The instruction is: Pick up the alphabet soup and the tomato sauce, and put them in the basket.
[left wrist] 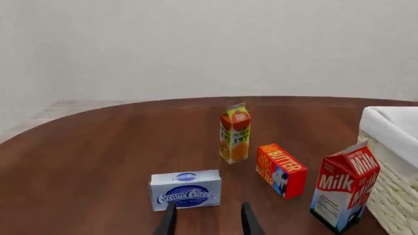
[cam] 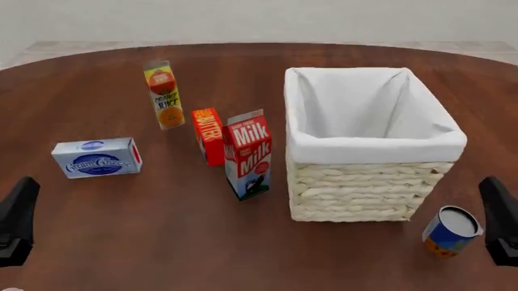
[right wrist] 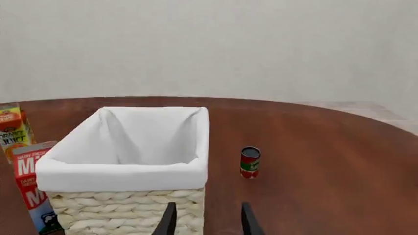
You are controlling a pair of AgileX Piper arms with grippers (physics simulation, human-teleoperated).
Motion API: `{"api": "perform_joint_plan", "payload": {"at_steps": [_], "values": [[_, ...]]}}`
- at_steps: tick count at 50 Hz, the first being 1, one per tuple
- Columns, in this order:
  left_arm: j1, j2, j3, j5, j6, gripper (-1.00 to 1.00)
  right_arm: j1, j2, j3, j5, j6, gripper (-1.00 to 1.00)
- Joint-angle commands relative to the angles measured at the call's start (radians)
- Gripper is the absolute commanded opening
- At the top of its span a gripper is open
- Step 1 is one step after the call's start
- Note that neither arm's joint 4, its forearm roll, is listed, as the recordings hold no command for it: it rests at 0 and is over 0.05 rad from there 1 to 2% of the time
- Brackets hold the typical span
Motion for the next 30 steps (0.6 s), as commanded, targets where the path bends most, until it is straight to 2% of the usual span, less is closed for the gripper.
{"api": "perform_joint_plan", "payload": {"at_steps": [1,18,19,22,30], "values": [[-0.008,0.0,-0.003,-0.005,0.008,1.0,0.007,0.003,0.001,0.002,0.003,1.0],[-0.007,0.0,-0.005,-0.01,0.017,1.0,0.01,0.0,-0.006,0.012,0.005,1.0],[-0.007,0.0,-0.005,-0.01,0.018,1.0,0.002,0.005,-0.023,0.023,0.021,1.0],[-0.006,0.0,-0.005,-0.009,0.017,1.0,0.038,0.003,-0.036,0.045,0.013,1.0],[-0.006,-0.001,-0.005,-0.01,0.02,1.0,0.03,0.0,-0.1,0.123,0.007,1.0]]}}
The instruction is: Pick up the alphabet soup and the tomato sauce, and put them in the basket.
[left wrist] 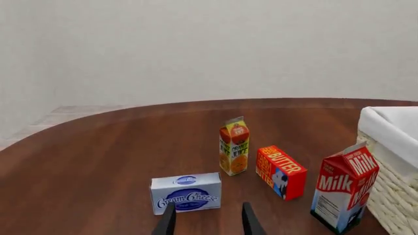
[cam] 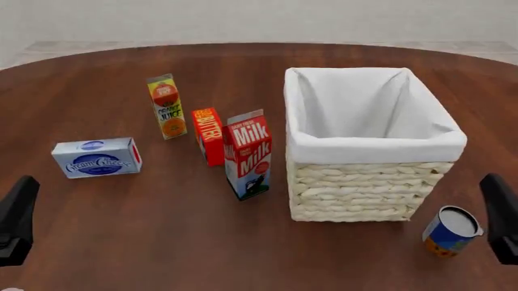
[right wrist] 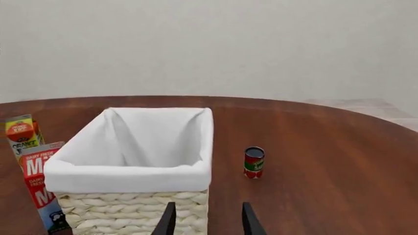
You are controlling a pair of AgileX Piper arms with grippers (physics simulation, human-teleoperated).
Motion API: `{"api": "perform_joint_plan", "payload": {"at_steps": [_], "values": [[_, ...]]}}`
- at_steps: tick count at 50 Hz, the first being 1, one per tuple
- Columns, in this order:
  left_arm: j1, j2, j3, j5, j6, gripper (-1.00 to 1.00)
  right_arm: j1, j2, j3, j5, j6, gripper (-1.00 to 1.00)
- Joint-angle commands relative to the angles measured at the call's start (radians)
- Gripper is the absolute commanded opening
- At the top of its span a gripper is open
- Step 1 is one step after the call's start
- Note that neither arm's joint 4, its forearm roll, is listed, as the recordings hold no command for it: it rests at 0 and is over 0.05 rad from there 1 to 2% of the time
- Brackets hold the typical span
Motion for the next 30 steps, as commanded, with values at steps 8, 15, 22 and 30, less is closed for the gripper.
{"api": "perform_joint_plan", "payload": {"at_steps": [8,15,22,30], "values": [[-0.013,0.0,0.003,0.0,0.01,1.0,-0.004,-0.003,-0.113,0.13,-0.007,1.0],[-0.012,-0.001,0.001,-0.001,0.008,1.0,0.0,0.001,-0.181,0.192,-0.01,1.0],[-0.014,-0.001,0.001,-0.002,0.011,1.0,-0.005,-0.003,-0.265,0.271,-0.015,1.0],[-0.022,-0.001,0.0,-0.004,0.015,1.0,-0.004,-0.004,-0.335,0.345,-0.023,1.0]]}}
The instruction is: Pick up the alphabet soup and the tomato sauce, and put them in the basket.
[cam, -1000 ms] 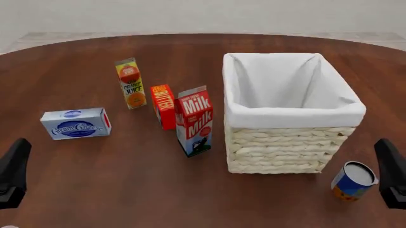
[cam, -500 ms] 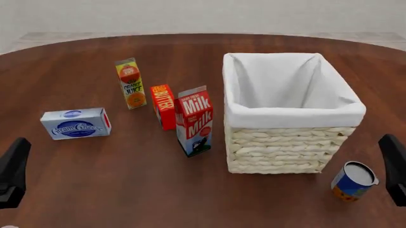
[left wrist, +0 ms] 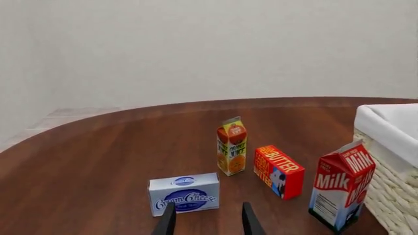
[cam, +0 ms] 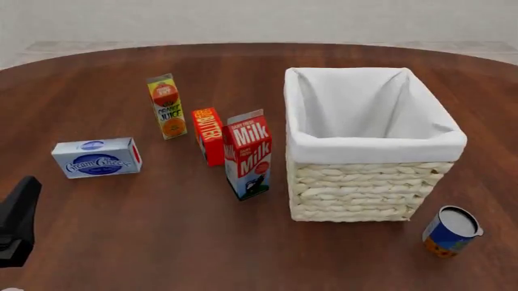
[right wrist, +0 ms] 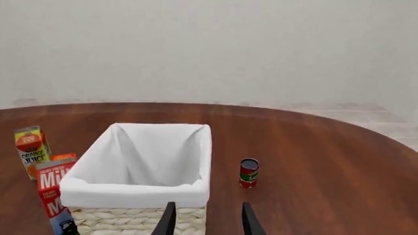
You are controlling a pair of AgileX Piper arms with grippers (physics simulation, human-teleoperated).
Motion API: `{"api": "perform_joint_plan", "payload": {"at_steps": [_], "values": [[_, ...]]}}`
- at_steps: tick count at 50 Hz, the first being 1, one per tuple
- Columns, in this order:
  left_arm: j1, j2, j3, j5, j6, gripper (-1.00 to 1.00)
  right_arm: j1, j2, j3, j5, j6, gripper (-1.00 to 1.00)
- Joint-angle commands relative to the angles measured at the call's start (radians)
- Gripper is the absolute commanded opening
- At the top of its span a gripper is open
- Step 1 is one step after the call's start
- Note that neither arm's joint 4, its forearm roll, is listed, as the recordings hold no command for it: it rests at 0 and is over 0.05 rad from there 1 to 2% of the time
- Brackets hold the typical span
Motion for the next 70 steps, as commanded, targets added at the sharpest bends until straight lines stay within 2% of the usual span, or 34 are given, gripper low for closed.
{"api": "perform_joint_plan", "payload": {"at_steps": [1,14,18,20,24,28,29,33,39,42,44,49,51,55,58,61,65,70], "values": [[-0.006,0.0,-0.001,-0.002,0.003,1.0,0.003,-0.001,-0.101,0.102,-0.009,1.0],[-0.011,0.0,-0.003,-0.004,0.007,1.0,0.024,0.028,-0.225,0.215,-0.026,1.0],[-0.014,0.0,-0.003,-0.004,0.008,1.0,0.034,0.048,-0.26,0.256,-0.044,1.0],[-0.013,0.0,-0.002,-0.004,0.007,1.0,0.047,0.061,-0.271,0.273,-0.074,1.0],[-0.007,0.0,-0.001,-0.004,0.007,1.0,0.072,0.124,-0.335,0.327,-0.033,1.0],[-0.007,0.0,-0.001,-0.004,0.007,1.0,0.081,0.141,-0.374,0.36,-0.041,1.0],[-0.004,0.0,-0.001,-0.004,0.009,1.0,0.107,0.154,-0.401,0.395,-0.07,1.0],[-0.004,0.0,-0.001,-0.005,0.01,1.0,0.107,0.161,-0.419,0.427,-0.082,1.0],[-0.008,0.0,0.0,-0.005,0.012,1.0,0.103,0.181,-0.412,0.472,-0.041,1.0],[-0.007,0.0,0.0,-0.004,0.011,1.0,0.113,0.196,-0.41,0.484,-0.043,1.0],[-0.009,0.0,-0.002,-0.005,0.012,1.0,0.109,0.225,-0.399,0.501,-0.008,1.0],[-0.008,0.0,-0.002,-0.005,0.013,1.0,0.103,0.237,-0.387,0.526,-0.049,1.0],[-0.008,0.0,-0.002,-0.005,0.014,1.0,0.108,0.236,-0.39,0.535,-0.042,1.0],[-0.013,0.0,0.0,-0.004,0.018,1.0,0.098,0.248,-0.376,0.55,-0.062,1.0],[-0.013,0.0,0.001,-0.003,0.019,1.0,0.081,0.265,-0.384,0.562,-0.049,1.0],[-0.013,0.0,0.0,-0.002,0.018,1.0,0.06,0.273,-0.383,0.569,-0.082,1.0],[-0.016,0.0,0.0,-0.002,0.019,1.0,0.058,0.261,-0.391,0.601,-0.083,1.0],[-0.015,0.0,0.001,-0.001,0.019,1.0,0.047,0.265,-0.367,0.597,-0.102,1.0]]}}
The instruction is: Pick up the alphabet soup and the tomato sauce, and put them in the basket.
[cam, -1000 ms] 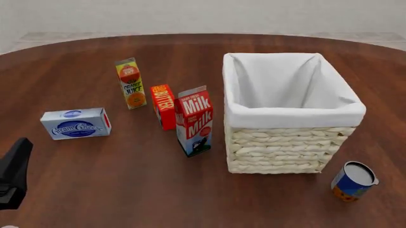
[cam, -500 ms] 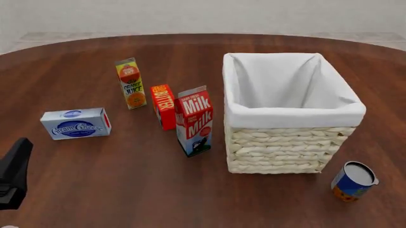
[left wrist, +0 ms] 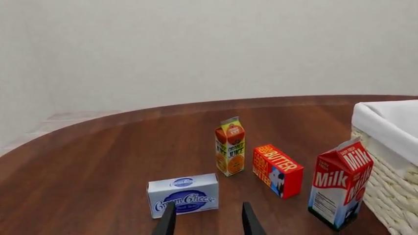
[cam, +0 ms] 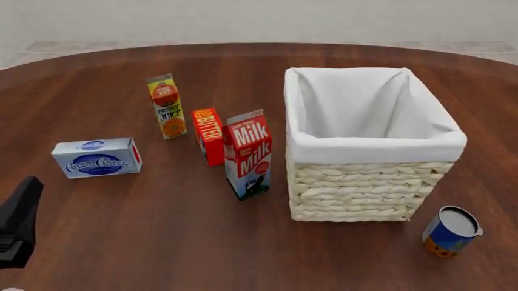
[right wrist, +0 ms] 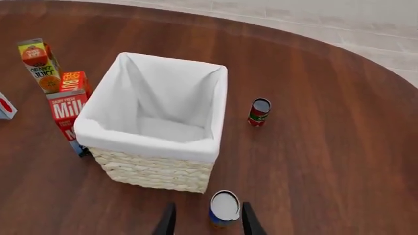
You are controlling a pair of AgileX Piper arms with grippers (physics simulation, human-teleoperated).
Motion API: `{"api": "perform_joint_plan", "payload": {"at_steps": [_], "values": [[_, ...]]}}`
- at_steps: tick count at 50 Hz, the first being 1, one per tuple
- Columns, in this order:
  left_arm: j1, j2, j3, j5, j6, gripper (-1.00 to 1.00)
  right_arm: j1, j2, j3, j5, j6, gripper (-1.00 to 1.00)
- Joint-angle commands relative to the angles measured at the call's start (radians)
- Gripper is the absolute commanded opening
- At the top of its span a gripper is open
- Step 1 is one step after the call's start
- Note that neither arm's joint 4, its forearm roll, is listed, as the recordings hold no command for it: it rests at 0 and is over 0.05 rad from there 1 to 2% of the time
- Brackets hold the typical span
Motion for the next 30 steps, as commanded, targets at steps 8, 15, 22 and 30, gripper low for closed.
{"api": "perform_joint_plan", "payload": {"at_steps": [8,15,22,30], "values": [[-0.006,0.0,0.001,0.003,0.004,1.0,-0.046,-0.014,0.03,0.066,-0.037,1.0],[-0.009,0.0,0.002,0.003,0.007,1.0,-0.045,-0.03,0.063,0.08,-0.042,1.0],[-0.011,0.0,0.002,0.004,0.008,1.0,-0.056,-0.042,0.078,0.093,-0.037,1.0],[-0.016,0.0,0.003,0.005,0.009,1.0,-0.054,-0.072,0.128,0.098,-0.01,1.0]]}}
